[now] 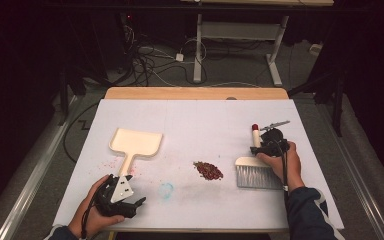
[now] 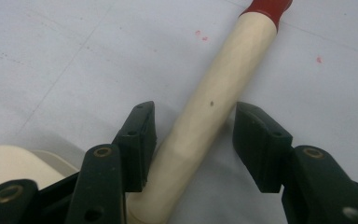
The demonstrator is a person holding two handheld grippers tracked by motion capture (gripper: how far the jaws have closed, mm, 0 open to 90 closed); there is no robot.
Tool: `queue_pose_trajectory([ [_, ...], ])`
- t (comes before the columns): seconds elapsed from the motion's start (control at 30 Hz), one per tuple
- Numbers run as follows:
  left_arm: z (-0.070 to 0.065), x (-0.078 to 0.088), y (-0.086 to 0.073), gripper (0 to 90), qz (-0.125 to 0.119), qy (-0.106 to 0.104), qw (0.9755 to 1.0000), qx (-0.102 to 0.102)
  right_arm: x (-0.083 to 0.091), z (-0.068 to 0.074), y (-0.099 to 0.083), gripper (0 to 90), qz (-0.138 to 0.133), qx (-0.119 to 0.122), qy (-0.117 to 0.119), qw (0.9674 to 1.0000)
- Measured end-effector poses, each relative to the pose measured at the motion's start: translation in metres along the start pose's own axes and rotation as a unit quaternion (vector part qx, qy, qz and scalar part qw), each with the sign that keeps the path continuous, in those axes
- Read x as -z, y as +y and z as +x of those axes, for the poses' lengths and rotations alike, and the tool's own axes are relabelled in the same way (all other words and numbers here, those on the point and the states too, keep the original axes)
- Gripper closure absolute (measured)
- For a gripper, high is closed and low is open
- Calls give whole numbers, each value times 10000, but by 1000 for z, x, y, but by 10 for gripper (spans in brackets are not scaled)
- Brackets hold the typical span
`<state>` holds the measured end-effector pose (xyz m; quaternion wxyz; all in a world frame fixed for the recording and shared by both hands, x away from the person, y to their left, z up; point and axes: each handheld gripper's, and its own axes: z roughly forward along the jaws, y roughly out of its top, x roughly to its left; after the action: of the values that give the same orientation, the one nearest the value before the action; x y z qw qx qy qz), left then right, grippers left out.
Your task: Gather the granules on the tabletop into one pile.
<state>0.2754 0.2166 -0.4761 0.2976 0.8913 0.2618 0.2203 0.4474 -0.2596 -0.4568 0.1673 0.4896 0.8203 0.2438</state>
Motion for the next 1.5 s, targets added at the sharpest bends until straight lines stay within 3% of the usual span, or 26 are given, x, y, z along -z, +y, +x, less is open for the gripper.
queue_pose_trajectory([
  [0.4,0,0,0,183,2,11,10000,10,-1,1,1,455,-100,66,-59,9999],
  [0.6,1,1,0,183,-32,42,10000,23,16,2,3,432,-613,266,-107,9977],
  [0.67,1,2,0,183,-35,54,10000,22,23,4,4,416,-870,327,-135,9956],
  [0.83,1,3,1,183,-61,79,9999,25,44,14,6,379,-1522,631,-170,9862],
  [0.9,1,3,0,182,-72,84,9999,38,50,19,7,354,-1662,670,-277,9834],
  [1.13,1,4,0,183,-90,101,9999,50,73,28,6,290,-2254,630,-281,9718],
  [1.37,2,5,0,183,-96,115,9999,44,91,37,3,234,-2659,686,-221,9613],
  [1.5,2,5,0,182,-108,103,9999,45,95,44,0,205,-2674,810,-270,9598],
])
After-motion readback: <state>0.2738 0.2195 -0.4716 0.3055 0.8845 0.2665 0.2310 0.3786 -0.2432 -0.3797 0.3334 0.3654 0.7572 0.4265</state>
